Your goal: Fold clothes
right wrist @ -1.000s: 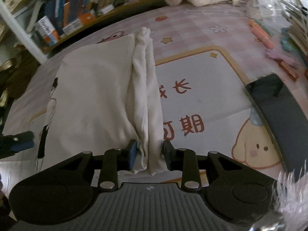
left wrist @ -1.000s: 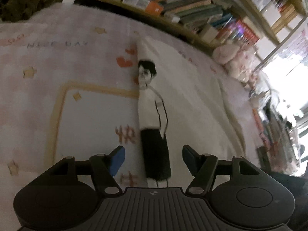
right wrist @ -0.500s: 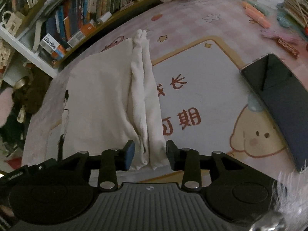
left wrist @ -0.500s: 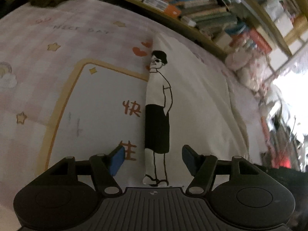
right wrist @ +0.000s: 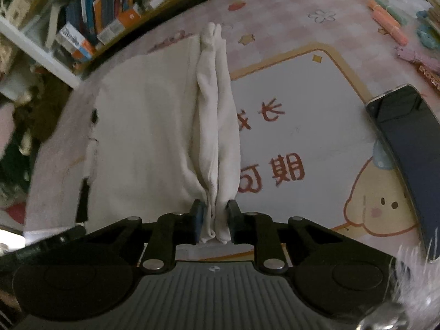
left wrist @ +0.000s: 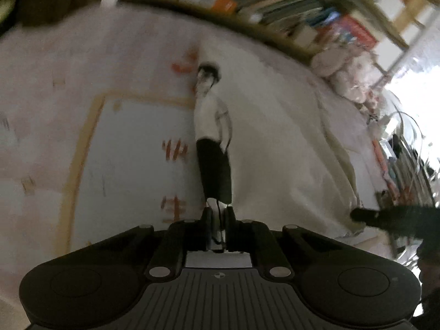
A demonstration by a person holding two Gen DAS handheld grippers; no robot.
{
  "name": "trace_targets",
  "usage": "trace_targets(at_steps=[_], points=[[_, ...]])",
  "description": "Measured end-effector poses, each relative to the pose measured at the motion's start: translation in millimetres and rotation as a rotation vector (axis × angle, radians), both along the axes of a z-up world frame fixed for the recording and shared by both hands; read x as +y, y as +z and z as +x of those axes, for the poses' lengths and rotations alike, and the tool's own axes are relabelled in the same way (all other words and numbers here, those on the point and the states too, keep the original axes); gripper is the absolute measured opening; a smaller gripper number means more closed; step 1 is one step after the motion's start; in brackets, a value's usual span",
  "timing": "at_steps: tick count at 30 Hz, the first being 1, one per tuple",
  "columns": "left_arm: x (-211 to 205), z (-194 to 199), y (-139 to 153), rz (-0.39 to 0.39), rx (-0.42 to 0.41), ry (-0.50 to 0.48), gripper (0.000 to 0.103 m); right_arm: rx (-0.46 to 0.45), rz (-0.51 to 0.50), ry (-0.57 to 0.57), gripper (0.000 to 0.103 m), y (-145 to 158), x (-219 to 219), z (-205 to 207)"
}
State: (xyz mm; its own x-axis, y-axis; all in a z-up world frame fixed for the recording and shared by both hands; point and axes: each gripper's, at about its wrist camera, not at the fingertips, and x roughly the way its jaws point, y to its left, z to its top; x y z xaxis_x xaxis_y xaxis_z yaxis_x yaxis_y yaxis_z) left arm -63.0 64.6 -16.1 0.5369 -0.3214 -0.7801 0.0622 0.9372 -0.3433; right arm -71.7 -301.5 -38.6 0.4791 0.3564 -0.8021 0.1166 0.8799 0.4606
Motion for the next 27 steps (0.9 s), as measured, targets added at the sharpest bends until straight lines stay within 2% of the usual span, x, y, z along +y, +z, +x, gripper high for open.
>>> trace_targets(at_steps=[3, 4, 6, 9, 10, 11, 14, 16, 18, 20, 21, 25, 27], points=[[0, -12, 9, 0.061, -0.059, -0.007, 0.009, 0.014, 0.018, -0.009, 0.017, -1, -3, -2], [2, -13, 8, 0.086, -0.051, -0.001, 0.014, 0.018, 0.024, -0.012, 0.017, -2, -3, -2], [5, -17, 5, 0.125, -0.043, 0.0, 0.02, 0.028, 0.037, -0.018, 0.026, -2, -5, -3], [2, -28, 14, 0.151, -0.106, -0.052, 0.043, 0.042, 0.055, -0.026, 0.037, -4, -8, -5], [-2, -31, 17, 0.165, -0.138, -0.08, 0.056, 0.046, 0.061, -0.029, 0.038, -4, -8, -5], [-9, -34, 20, 0.185, -0.174, -0.112, 0.064, 0.051, 0.067, -0.032, 0.04, -4, -9, -6], [-32, -41, 27, 0.25, -0.269, -0.215, 0.07, 0.064, 0.084, -0.039, 0.045, -5, -11, -7], [-51, -43, 27, 0.297, -0.31, -0.294, 0.072, 0.048, 0.058, 0.005, 0.044, -5, 0, -2], [-68, -46, 25, 0.346, -0.348, -0.371, 0.075, 0.054, 0.024, 0.036, 0.021, -5, 8, 5], [-82, -51, 21, 0.403, -0.383, -0.444, 0.085, 0.067, 0.045, 0.028, 0.018, -2, 7, 9], [-89, -54, 18, 0.435, -0.399, -0.477, 0.086, 0.069, 0.068, 0.017, 0.017, 1, 5, 10], [-111, -62, 4, 0.563, -0.449, -0.587, 0.087, -0.028, 0.244, -0.003, 0.016, 38, 1, 11], [-118, -63, -4, 0.637, -0.471, -0.577, 0.087, -0.058, 0.305, -0.018, 0.016, 52, 3, 13]])
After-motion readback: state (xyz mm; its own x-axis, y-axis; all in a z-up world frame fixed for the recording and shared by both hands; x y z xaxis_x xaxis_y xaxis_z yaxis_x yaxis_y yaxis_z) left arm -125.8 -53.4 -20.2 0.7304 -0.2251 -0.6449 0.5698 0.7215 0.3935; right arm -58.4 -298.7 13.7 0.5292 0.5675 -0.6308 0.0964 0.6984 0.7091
